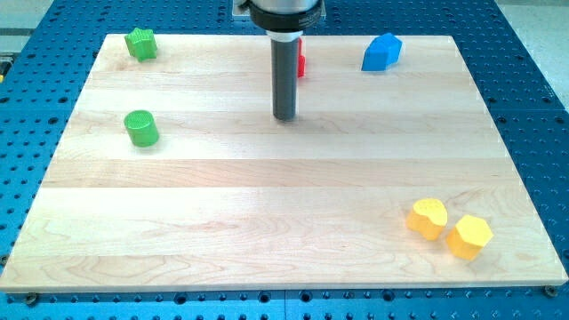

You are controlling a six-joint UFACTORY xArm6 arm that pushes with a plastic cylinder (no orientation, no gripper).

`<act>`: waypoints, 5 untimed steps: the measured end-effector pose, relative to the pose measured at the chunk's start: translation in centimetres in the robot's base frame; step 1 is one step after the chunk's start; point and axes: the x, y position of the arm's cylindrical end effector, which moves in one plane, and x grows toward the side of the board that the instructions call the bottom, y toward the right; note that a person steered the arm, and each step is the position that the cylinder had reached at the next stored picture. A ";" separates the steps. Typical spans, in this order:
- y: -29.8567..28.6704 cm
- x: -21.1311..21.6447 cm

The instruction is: Slide your hand diagonally to the blue blocks

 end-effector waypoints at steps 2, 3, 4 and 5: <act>5.4 -0.3; 8.7 -2.8; 16.7 -3.6; 20.4 -6.5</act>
